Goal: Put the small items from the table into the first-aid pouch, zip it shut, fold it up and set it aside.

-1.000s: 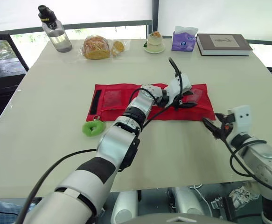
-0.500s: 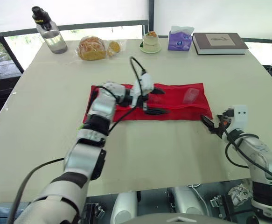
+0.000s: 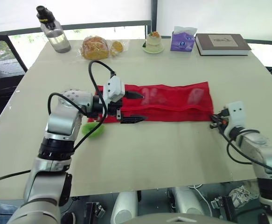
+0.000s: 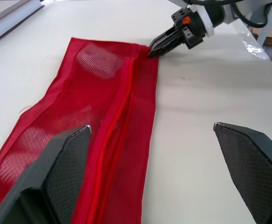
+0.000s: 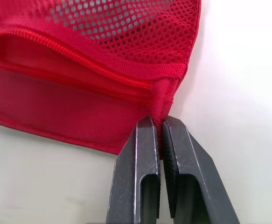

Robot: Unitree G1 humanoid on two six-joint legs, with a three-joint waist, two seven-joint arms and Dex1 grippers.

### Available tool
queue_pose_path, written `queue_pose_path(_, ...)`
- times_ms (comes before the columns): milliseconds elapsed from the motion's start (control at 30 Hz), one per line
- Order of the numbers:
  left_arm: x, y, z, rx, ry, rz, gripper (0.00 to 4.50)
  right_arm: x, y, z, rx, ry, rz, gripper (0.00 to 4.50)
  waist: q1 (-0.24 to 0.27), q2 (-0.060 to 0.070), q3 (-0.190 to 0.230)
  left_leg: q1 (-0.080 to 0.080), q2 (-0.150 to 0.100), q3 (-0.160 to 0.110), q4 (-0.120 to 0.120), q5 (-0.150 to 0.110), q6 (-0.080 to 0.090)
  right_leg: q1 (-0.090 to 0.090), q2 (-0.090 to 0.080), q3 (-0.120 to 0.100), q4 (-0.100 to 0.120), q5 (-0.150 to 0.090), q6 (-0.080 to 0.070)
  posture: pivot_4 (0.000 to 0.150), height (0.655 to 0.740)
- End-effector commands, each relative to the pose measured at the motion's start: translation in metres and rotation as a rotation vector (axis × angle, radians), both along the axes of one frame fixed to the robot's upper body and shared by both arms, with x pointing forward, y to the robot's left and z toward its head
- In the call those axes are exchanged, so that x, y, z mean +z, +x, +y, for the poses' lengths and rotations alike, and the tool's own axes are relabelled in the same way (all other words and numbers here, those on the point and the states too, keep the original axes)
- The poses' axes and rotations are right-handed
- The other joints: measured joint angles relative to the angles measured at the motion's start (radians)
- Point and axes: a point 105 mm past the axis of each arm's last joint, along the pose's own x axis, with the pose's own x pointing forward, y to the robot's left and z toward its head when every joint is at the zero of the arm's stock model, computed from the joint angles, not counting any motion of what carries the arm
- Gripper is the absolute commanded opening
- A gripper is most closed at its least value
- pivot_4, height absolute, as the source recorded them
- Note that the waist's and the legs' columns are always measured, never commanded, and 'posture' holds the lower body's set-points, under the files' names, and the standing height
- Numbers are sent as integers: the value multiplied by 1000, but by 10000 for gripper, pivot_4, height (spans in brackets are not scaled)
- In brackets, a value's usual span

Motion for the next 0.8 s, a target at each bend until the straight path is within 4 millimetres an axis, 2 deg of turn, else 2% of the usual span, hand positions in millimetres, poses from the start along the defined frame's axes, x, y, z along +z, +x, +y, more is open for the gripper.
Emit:
queue_pose_path(33,11,-7,0,11,-24,-34,45000,18,-3,-49,-180,-143,-21,712,6,0,0,0,0,0,0,0,0,0,0,0,0,0,0,1500,7400)
queue_pose_path(100,10,-7,-2,16,-29,-31,45000,21,-5,-61,-210,-205,-10,712,8,0,0,0,0,0,1,0,0,0,0,0,0,0,0,1500,7400)
queue_pose_path(233,10,-8,-5,26,-43,-22,45000,25,-7,-72,-223,-278,0,712,4,0,0,0,0,0,0,0,0,0,1,0,0,0,0,1500,7400)
queue_pose_path(267,9,-8,-4,36,-48,-17,45000,26,-7,-72,-220,-279,-5,3440,3,0,0,0,0,0,0,0,0,0,1,0,0,0,0,1500,7400)
queue_pose_path(300,7,-5,-1,67,-51,-6,45000,28,-7,-69,-202,-266,-17,10238,3,0,0,0,0,0,0,0,0,0,1,0,0,0,0,1500,7400)
queue_pose_path(367,3,-1,6,120,-52,9,45000,32,-8,-64,-167,-249,-34,13572,3,0,0,0,0,0,0,0,0,0,1,0,0,0,0,1500,7400)
queue_pose_path(433,-5,6,20,215,-59,55,45000,37,-14,-55,-91,-256,-63,23259,2,0,0,0,0,0,0,0,0,0,1,1,0,0,0,1500,7400)
queue_pose_path(467,-12,10,30,277,-49,66,45000,40,-20,-48,-51,-220,-74,23259,4,0,0,0,1,0,0,0,0,0,1,1,0,0,0,1500,7400)
queue_pose_path(500,-17,14,38,328,-39,72,45000,43,-25,-43,-20,-192,-83,30287,4,0,0,0,0,0,-1,0,0,0,1,0,0,0,0,1500,7400)
queue_pose_path(600,-22,23,54,448,-64,105,45000,53,-40,-33,62,-149,-104,43332,2,0,0,1,1,-1,-1,0,0,0,2,0,0,0,0,1500,7400)
queue_pose_path(700,-26,28,64,534,-136,189,45000,73,-55,-12,203,-77,-160,44313,4,0,0,0,1,0,0,0,0,0,1,0,0,0,1,1500,7400)
queue_pose_path(800,-44,30,72,614,-110,275,45000,88,-70,18,381,-32,-194,44313,4,0,0,1,1,0,0,0,0,0,1,0,0,-1,1,1500,7400)
